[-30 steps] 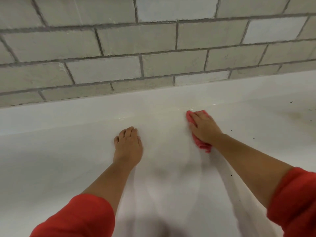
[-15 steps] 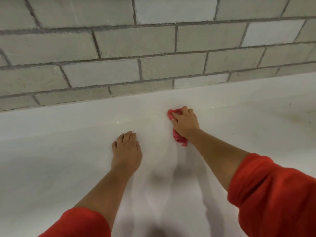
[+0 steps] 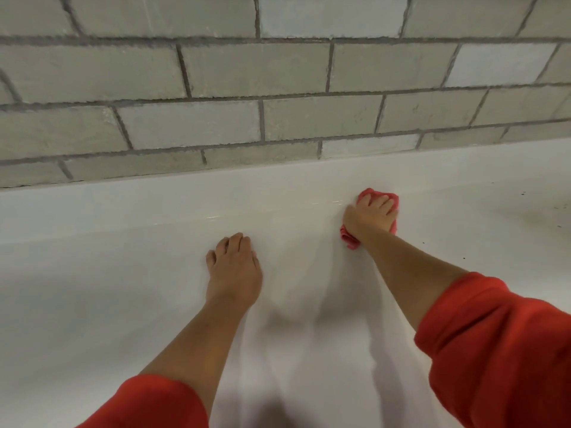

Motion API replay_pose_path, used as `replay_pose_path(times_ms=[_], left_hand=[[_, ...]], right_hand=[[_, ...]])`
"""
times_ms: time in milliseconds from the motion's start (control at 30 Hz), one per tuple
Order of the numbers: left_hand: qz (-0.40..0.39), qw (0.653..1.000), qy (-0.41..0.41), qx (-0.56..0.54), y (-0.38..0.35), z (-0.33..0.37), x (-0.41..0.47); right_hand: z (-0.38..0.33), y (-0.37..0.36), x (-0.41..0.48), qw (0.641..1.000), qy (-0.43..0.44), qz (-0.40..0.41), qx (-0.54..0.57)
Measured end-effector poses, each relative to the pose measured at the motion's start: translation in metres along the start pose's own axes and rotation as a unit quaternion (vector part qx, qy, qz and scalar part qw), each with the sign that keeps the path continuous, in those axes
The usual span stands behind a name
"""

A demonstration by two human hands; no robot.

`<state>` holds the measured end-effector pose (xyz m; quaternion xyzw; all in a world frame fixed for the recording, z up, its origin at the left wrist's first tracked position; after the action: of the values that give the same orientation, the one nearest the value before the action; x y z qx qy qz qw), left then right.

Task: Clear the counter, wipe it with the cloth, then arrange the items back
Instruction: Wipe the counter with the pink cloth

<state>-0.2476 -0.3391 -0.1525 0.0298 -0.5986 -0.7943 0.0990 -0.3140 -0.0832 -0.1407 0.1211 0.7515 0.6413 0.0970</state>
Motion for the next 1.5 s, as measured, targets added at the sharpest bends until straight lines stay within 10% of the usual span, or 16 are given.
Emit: replay_pose_path(times_ms=[433, 567, 700, 1100, 1500], left_hand=[[0.012, 0.996, 0.006, -0.090, 0.007, -0.002, -0.001], [0.071, 0.965, 0.041, -0.250, 0.025, 0.002, 0.001], [-0.039, 0.995, -0.057, -0.068, 0.008, 0.069, -0.014], [-0.111, 0.943, -0.296, 0.108, 0.002, 0.040, -0.057], [-0.051, 0.988, 0.037, 0.143, -0.006, 0.067, 0.026]], right_hand=[[-0.115, -0.013, -0.118, 0.909, 0.400, -0.110, 0.034], [-0.078, 0.035, -0.121, 0.889, 0.306, -0.142, 0.310], [-0.010, 0.045, -0.084, 0.961, 0.232, -0.099, 0.109], [0.006, 0.024, -0.078, 0.951, 0.230, -0.199, -0.058], [0.005, 0.019, -0.079, 0.956, 0.220, -0.190, -0.042]])
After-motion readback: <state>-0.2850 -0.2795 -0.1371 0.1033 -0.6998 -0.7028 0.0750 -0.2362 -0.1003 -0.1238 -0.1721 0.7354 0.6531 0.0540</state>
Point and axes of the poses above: each hand's wrist, its own x-axis towards the middle knuckle, its own y-axis out of the back of the hand, z = x × y, the point moved 4 cm from there along x, towards the middle knuckle, and after that the axes turned 15 degrees about y, right-handed, at the moved point
